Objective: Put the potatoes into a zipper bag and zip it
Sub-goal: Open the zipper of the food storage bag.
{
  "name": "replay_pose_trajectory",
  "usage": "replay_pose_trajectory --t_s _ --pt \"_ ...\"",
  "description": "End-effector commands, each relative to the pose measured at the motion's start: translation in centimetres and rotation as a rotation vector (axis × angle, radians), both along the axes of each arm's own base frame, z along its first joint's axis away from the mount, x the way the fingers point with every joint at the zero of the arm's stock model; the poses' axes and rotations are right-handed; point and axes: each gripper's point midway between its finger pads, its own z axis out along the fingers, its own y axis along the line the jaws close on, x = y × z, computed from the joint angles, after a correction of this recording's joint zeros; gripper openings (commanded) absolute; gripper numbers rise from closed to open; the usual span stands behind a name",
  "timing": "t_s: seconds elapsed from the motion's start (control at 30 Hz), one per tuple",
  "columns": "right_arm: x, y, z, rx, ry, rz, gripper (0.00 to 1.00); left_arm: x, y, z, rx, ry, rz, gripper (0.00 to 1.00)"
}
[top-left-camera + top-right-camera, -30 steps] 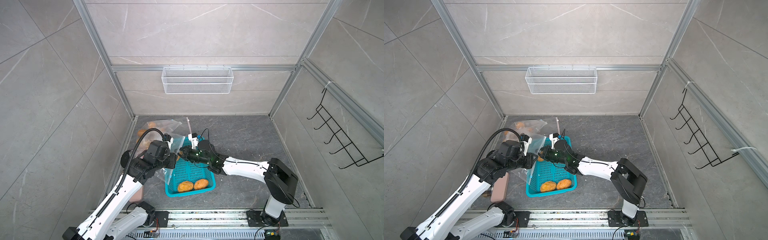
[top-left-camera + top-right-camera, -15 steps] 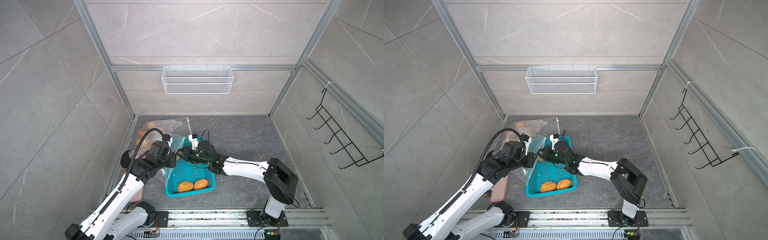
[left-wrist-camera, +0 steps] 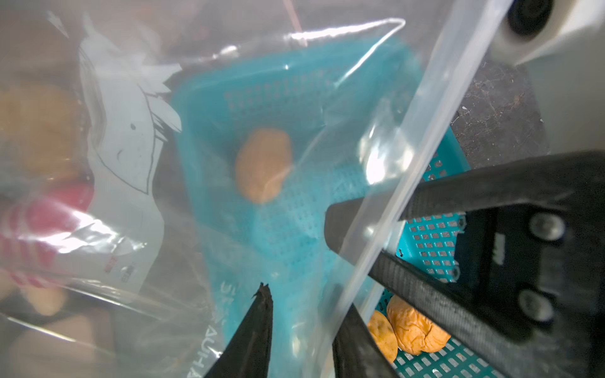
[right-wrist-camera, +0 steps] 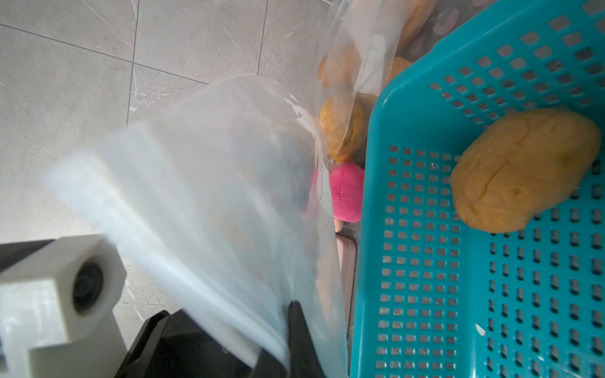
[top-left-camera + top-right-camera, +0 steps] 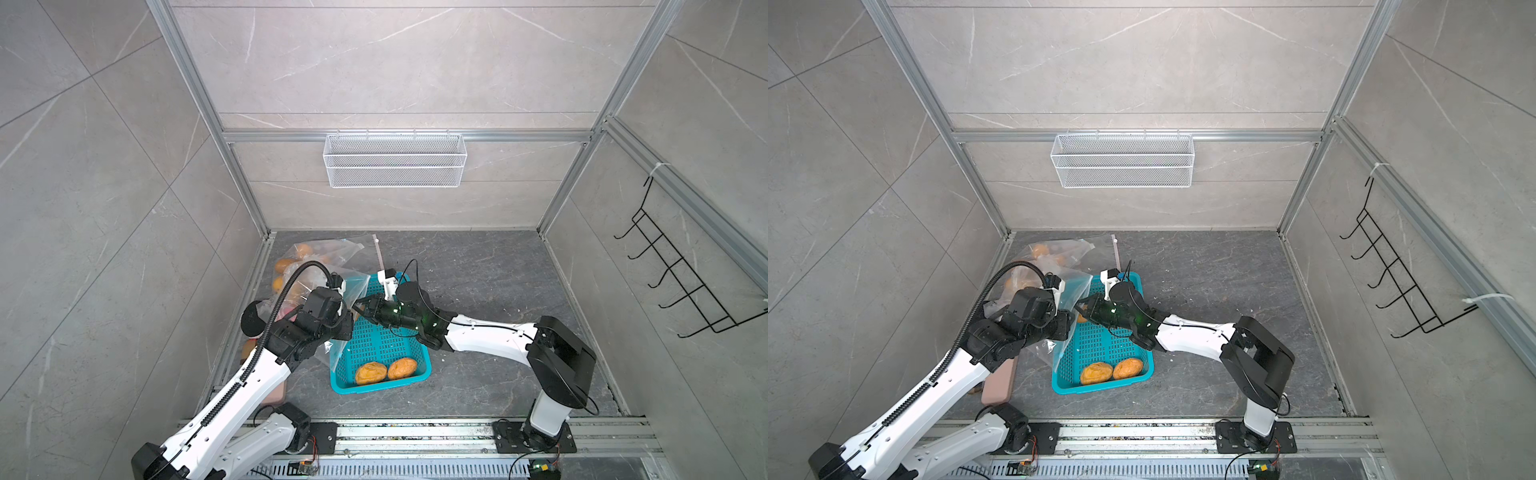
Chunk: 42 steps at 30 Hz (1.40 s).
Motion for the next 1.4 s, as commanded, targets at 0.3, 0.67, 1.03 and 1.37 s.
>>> replay_pose_trajectory --t_s 0.3,0.67,1.03,1.37 --pt "0.0 -0.1 0.6 0.021 0.002 0.003 0.0 0.6 1.4 1.6 0.04 -0.068 0.074 0.17" --pt "-0.5 0.1 1.2 -0.05 -0.047 0.06 0.12 0.8 2.9 4.6 0.074 -0.143 0.114 0.0" --pt "0.2 -5.8 4.4 -0.314 -0.36 0.016 0.71 0.1 11.0 11.5 0.512 -0.21 0.299 0.0" --pt "0.7 -13.4 3.2 -0.54 -0.423 -0.088 0.73 1.5 12.7 12.0 0.811 -0.109 0.326 0.0"
